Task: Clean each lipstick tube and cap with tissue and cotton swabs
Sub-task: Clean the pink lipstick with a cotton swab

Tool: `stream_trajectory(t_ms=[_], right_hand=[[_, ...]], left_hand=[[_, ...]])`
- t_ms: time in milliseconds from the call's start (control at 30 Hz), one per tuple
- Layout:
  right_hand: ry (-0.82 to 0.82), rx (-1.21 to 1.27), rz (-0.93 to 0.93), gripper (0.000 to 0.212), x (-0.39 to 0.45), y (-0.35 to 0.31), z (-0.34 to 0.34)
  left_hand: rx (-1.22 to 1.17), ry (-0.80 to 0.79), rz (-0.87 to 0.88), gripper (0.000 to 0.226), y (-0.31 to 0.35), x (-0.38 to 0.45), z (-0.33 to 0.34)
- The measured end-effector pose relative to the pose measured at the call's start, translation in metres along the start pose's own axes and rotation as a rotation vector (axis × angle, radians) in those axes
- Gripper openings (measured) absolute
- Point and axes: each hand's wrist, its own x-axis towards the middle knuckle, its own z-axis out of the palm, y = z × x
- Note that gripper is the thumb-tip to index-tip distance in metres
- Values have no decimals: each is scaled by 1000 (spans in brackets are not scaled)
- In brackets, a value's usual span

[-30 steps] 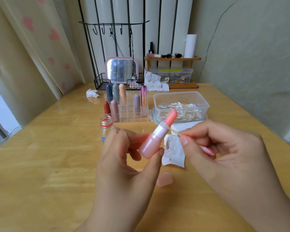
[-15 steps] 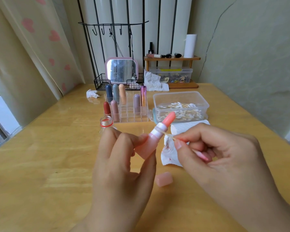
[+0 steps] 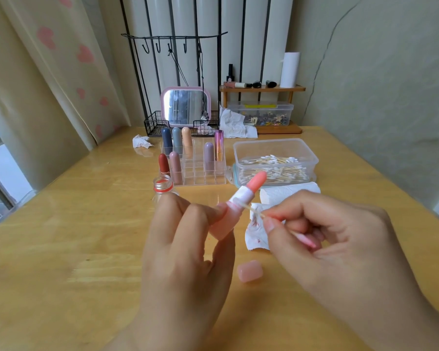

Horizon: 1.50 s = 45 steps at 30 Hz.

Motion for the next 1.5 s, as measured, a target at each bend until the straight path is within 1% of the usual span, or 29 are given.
stream_trajectory(t_ms=[67, 200, 267, 333, 367, 433, 467, 500, 533, 600, 633, 700, 800, 933, 1033, 1100, 1167, 1267, 1333, 1433, 1500], right_hand=[[-11, -38, -17, 13, -1, -1, 0], [54, 87, 62, 12, 0, 2, -2], [27, 28, 15, 15, 0, 2, 0], [-8, -54, -36, 12, -1, 0, 3], [-1, -56, -33, 12, -2, 1, 3], [34, 48, 32, 11, 0, 3, -1], [52, 95, 64, 10, 1, 4, -3], [65, 109, 76, 9, 2, 5, -6], [73, 102, 80, 9, 4, 6, -8], [88, 100, 96, 10, 6, 7, -11], [92, 97, 102, 11, 6, 8, -12], [88, 83, 106, 12, 7, 9, -12], [56, 53, 84, 12, 8, 12, -12], [39, -3, 41, 9, 7, 16, -10], [42, -32, 31, 8, 7, 17, -10], [-4, -62, -6, 10, 7, 16, -10], [-28, -95, -37, 10, 6, 15, -10], [28, -105, -24, 10, 7, 15, -11], [45, -117, -24, 11, 7, 14, -12], [-18, -134, -63, 13, 5, 11, -10], [-23, -137, -73, 14, 4, 10, -11]], left_hand=[[6, 0, -13, 15, 0, 1, -1], [14, -3, -31, 15, 0, 0, -2], [15, 4, -29, 14, 0, 0, -1], [12, 14, -25, 14, 0, 0, -1], [8, 12, -29, 14, 0, 1, -1], [-29, -14, -71, 14, 0, 0, -1], [-89, -36, -126, 15, 0, 0, 0], [-191, -63, -224, 15, 3, 1, -1], [-336, -97, -367, 14, 6, 3, -2], [-672, -202, -671, 20, 8, 5, 0], [-822, -267, -764, 21, 7, 6, 1], [-1055, -346, -874, 27, 5, 7, 3], [-1272, -384, -998, 31, 6, 7, 7], [-1365, -422, -1010, 34, 11, 6, 9], [-1346, -441, -998, 34, 12, 6, 9], [-1325, -443, -988, 34, 10, 4, 10], [-1283, -445, -960, 29, 8, 2, 10], [-1209, -446, -910, 38, 6, 0, 10], [-1144, -447, -867, 39, 5, -1, 10], [-1036, -462, -819, 37, 5, -2, 8], [-988, -466, -805, 39, 4, -2, 7]])
